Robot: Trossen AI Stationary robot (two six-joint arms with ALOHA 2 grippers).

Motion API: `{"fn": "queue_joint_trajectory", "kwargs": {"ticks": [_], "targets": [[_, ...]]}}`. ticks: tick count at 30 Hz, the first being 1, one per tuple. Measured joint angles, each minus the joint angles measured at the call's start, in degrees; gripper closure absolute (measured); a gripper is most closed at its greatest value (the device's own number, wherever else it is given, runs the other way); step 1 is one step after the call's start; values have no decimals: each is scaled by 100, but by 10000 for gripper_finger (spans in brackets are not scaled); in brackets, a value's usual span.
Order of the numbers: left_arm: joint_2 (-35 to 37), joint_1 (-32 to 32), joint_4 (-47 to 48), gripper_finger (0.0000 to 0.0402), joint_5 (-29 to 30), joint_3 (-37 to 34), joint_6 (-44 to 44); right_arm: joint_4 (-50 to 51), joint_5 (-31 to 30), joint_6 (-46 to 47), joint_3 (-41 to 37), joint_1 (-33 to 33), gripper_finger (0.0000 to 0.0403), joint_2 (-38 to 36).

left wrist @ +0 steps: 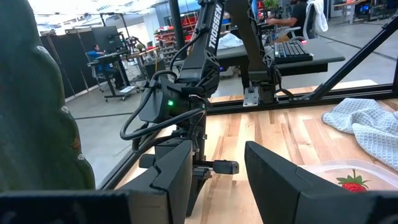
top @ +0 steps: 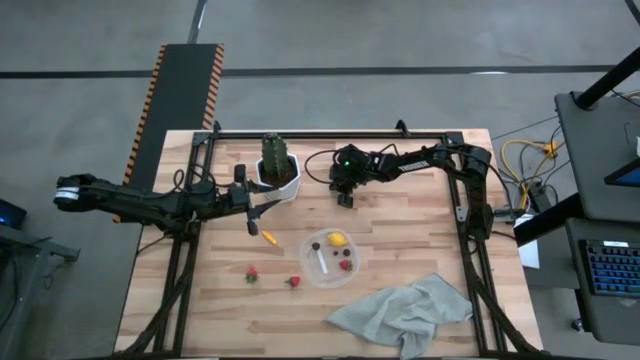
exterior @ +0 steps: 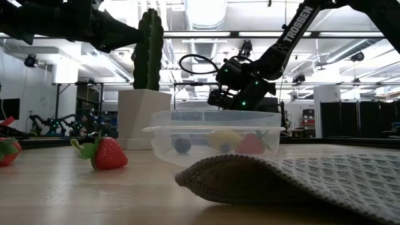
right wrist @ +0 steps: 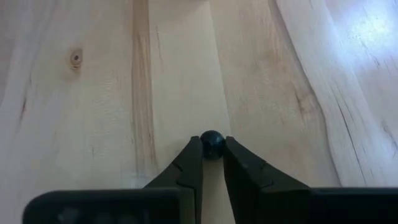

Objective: Pick and placing Produce into tupperware
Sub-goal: Put the blueberry into the transparent container

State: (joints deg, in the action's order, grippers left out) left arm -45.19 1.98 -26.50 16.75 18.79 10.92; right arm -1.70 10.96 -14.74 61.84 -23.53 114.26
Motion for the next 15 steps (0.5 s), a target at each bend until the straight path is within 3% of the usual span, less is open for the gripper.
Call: {"fn": "queue_joint_trajectory", "kwargs": {"ticks": [15], "targets": [[0, 0, 2, 267, -1, 0, 0, 55, -9, -9, -13, 2, 373, -125]]}}
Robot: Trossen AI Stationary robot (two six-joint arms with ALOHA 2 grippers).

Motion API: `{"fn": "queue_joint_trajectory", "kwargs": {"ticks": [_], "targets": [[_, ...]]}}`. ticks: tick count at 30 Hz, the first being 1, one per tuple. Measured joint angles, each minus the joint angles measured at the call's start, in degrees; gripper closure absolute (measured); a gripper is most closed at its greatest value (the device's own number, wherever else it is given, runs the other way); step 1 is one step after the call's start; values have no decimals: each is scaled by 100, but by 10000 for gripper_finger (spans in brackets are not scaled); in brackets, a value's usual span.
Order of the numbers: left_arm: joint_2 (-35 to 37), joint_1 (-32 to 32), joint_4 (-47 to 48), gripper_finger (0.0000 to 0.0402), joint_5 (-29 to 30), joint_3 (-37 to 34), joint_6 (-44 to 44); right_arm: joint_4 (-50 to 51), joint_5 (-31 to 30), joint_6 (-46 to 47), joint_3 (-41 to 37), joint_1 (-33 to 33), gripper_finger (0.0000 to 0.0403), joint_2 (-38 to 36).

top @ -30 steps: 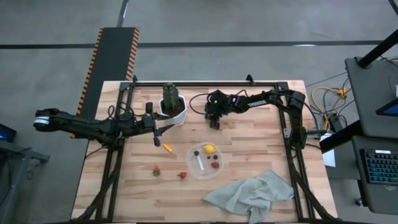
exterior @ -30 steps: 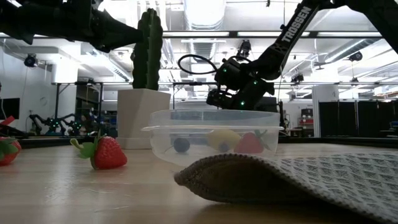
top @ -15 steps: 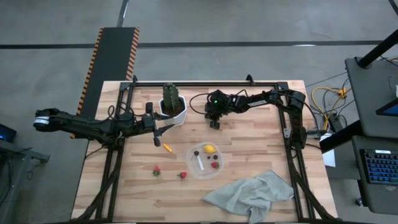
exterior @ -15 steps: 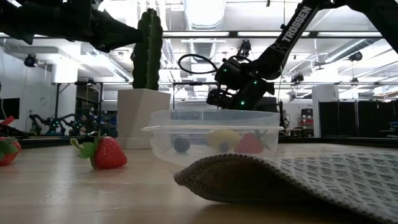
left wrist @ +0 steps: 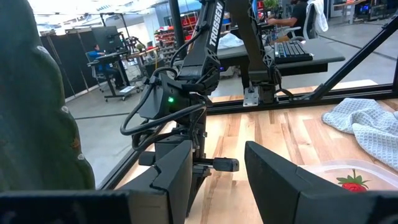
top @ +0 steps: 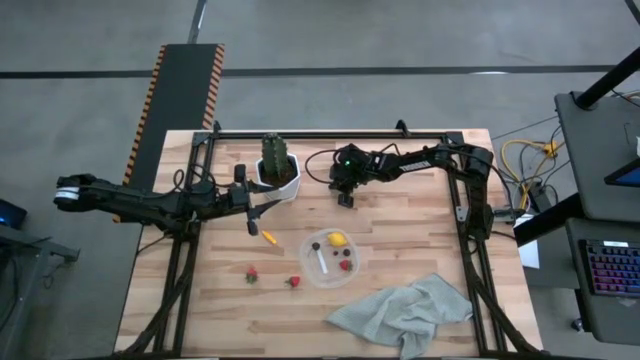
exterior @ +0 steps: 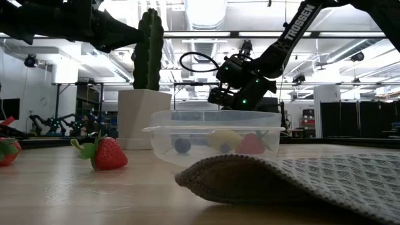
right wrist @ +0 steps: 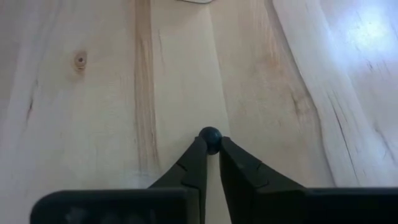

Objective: Pick and placing Produce into tupperware
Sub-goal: Put the blueberry into the transparent container

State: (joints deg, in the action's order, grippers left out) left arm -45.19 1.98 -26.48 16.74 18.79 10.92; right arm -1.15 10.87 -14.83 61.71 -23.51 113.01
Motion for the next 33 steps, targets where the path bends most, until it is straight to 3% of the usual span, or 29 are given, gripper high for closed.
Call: {"fn": "queue_joint_trajectory", "kwargs": {"ticks": [9, 23, 33], "targets": [[0, 0, -1, 267, 0, 0, 0, -2, 2, 22, 0, 0, 367, -2], [0, -1, -2, 267, 0, 0, 0, -28, 109, -17, 7, -2, 238, -2], [0, -2, -2, 267, 1, 0, 0, -131, 110, 26, 9, 1, 226, 16]]}}
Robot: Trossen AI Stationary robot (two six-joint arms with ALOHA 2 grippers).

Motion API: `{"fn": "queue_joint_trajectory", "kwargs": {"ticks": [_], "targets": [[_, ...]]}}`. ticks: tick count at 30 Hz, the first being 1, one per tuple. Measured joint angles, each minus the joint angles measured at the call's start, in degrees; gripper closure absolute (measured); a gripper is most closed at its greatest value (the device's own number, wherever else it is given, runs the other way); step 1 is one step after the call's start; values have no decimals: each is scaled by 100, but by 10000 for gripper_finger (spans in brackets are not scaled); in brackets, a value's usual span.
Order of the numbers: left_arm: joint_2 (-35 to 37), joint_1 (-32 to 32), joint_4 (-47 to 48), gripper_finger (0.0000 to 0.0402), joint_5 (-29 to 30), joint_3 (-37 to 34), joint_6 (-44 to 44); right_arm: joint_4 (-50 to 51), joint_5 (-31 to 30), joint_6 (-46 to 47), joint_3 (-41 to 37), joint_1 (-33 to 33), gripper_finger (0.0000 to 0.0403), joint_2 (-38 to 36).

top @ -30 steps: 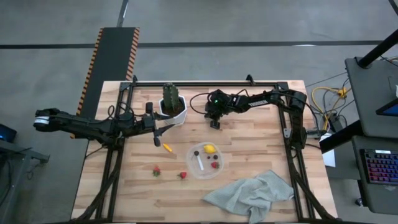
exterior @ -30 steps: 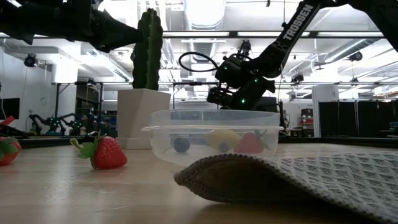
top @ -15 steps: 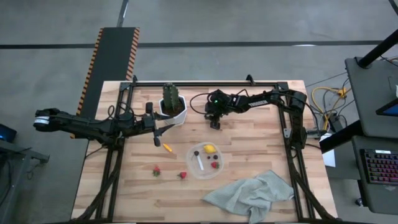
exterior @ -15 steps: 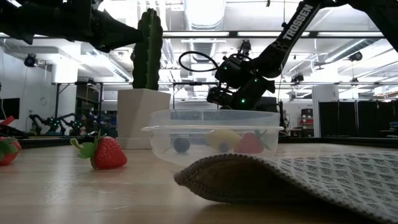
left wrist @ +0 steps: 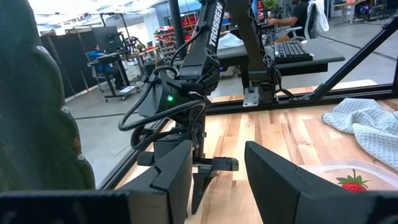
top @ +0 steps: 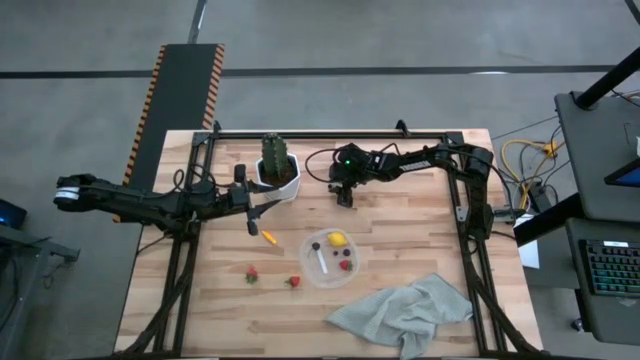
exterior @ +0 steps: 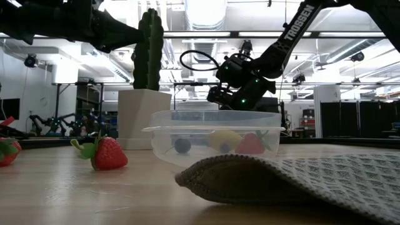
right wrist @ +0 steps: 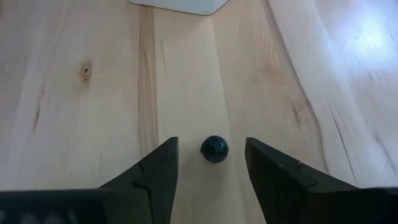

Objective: Pick and placing Produce into tupperware
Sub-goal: Put the blueberry into the transparent container

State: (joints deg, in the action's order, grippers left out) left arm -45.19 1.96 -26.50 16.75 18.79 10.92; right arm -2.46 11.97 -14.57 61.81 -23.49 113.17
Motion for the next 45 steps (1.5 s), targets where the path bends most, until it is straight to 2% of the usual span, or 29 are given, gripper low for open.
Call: {"fn": "queue_joint_trajectory", "kwargs": {"ticks": [17, 24, 36, 45], "targets": [[-2, 0, 2, 267, -2, 0, 0, -129, 2, 107, 12, 23, 243, 189], [-2, 2, 2, 267, 0, 0, 0, -142, -3, 107, 12, 23, 275, 194], [-2, 2, 0, 267, 0, 0, 0, -136, 2, 107, 10, 25, 354, 194], [0, 0, 2, 267, 0, 0, 0, -136, 4, 108, 8, 25, 360, 194]]}}
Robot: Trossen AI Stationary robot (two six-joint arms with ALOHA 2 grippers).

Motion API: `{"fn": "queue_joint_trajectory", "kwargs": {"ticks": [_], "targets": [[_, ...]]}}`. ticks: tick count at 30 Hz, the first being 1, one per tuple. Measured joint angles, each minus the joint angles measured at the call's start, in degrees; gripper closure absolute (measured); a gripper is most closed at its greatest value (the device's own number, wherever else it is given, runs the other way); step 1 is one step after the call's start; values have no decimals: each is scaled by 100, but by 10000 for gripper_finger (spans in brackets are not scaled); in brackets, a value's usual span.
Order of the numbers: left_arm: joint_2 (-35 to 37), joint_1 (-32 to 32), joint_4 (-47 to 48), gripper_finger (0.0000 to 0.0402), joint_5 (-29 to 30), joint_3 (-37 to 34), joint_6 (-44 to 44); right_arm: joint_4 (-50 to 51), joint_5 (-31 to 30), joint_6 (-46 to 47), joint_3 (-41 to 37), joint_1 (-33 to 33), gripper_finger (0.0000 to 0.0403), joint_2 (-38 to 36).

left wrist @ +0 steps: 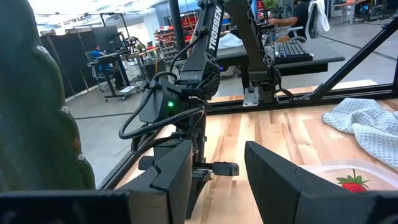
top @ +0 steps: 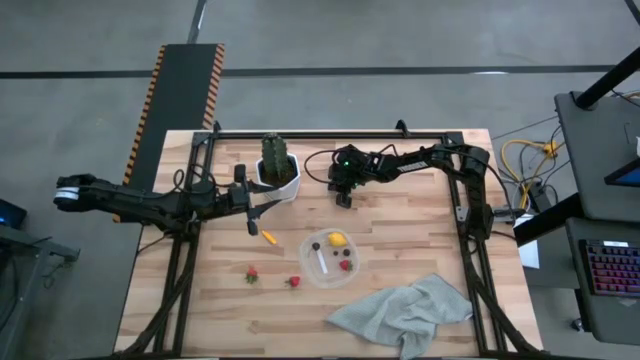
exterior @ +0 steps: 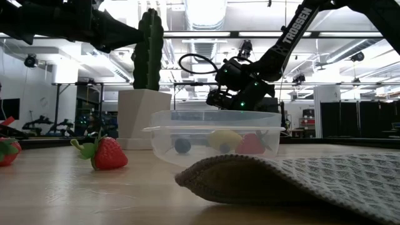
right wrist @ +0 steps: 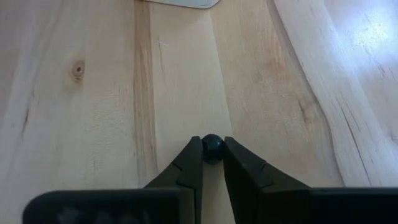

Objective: Pick and placing Produce into tupperware
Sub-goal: Put the blueberry into the transparent container

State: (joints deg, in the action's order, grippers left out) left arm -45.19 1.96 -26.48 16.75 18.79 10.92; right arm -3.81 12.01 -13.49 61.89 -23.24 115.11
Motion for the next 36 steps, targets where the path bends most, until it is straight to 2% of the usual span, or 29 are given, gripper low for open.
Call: {"fn": "queue_joint_trajectory", "kwargs": {"ticks": [36], "targets": [[-2, 0, 0, 267, 0, 0, 2, 171, -2, 2, -15, 39, 370, -400]]}}
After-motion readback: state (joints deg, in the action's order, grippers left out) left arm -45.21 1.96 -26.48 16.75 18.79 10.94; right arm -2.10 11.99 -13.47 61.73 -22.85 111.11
